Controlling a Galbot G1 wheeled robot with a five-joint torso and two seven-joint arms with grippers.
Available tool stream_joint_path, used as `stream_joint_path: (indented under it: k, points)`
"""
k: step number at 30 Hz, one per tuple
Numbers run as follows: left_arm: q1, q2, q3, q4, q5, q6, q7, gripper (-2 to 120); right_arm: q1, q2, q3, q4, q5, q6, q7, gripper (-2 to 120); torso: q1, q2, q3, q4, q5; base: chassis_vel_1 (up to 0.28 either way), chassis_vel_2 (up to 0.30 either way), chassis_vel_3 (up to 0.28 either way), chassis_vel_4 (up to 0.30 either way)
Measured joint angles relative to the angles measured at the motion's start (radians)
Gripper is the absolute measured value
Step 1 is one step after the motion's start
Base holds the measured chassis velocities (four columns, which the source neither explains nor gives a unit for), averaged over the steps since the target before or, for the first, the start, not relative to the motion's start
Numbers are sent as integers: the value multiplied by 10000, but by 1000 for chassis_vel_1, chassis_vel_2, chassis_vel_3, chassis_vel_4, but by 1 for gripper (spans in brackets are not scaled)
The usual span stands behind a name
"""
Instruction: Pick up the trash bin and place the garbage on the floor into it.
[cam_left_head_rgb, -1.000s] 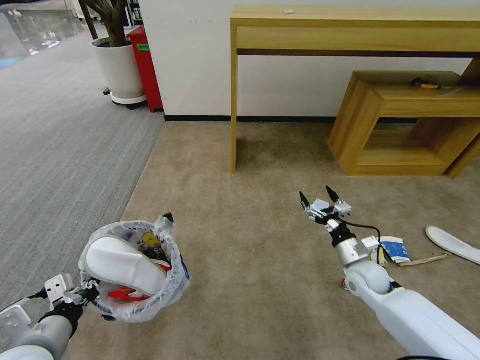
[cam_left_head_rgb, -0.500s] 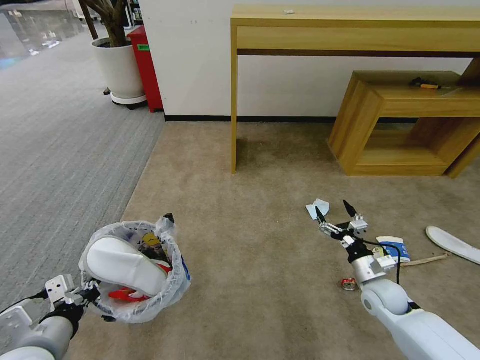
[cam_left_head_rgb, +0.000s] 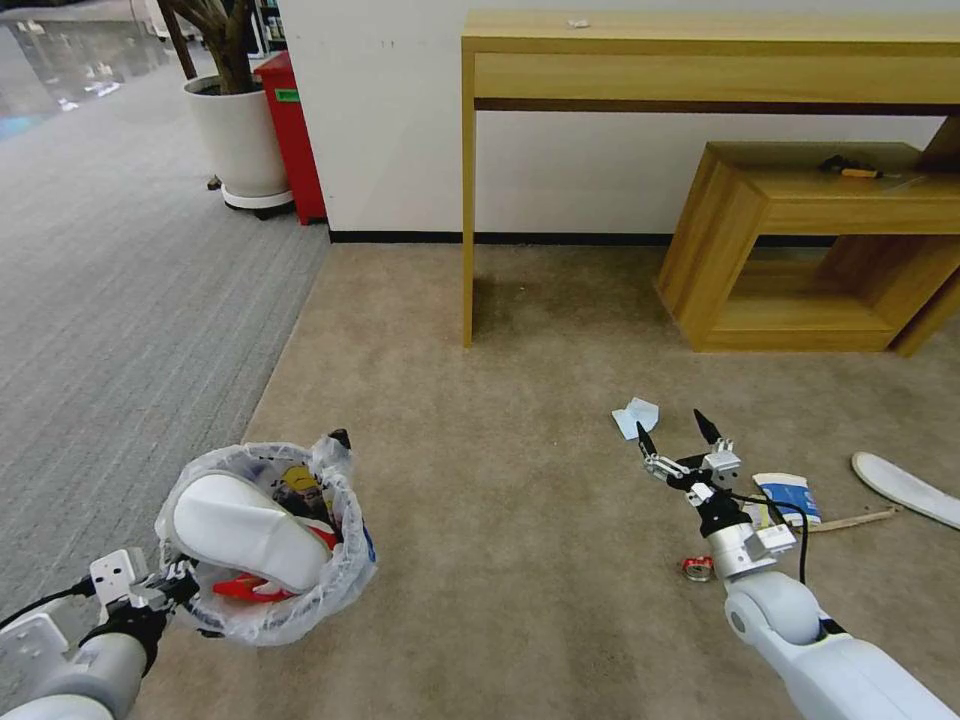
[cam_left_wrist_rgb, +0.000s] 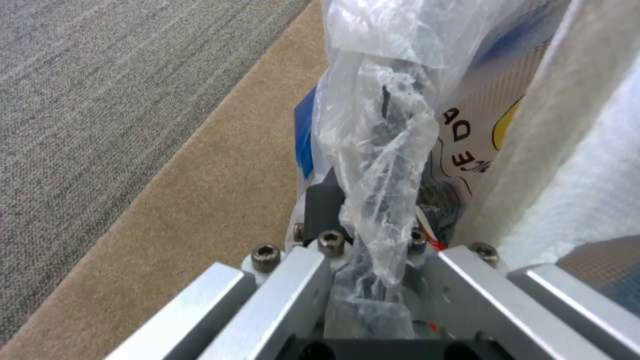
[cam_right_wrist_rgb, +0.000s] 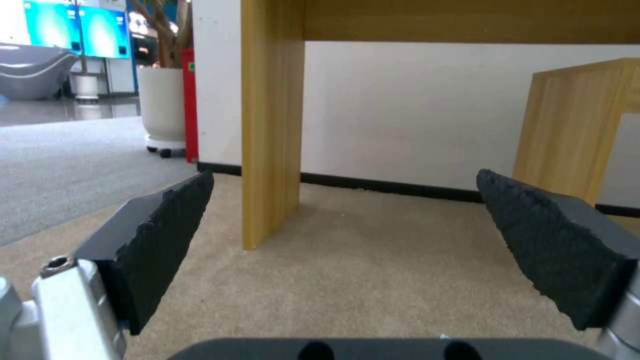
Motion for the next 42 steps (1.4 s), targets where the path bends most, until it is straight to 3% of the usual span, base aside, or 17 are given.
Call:
stream_joint_path:
  k: [42]
  points:
    - [81, -251, 21, 12, 241, -109, 124, 0, 312, 166, -341, -372, -120, 277, -228, 99, 0, 0, 0, -1, 1, -21, 22, 22, -22]
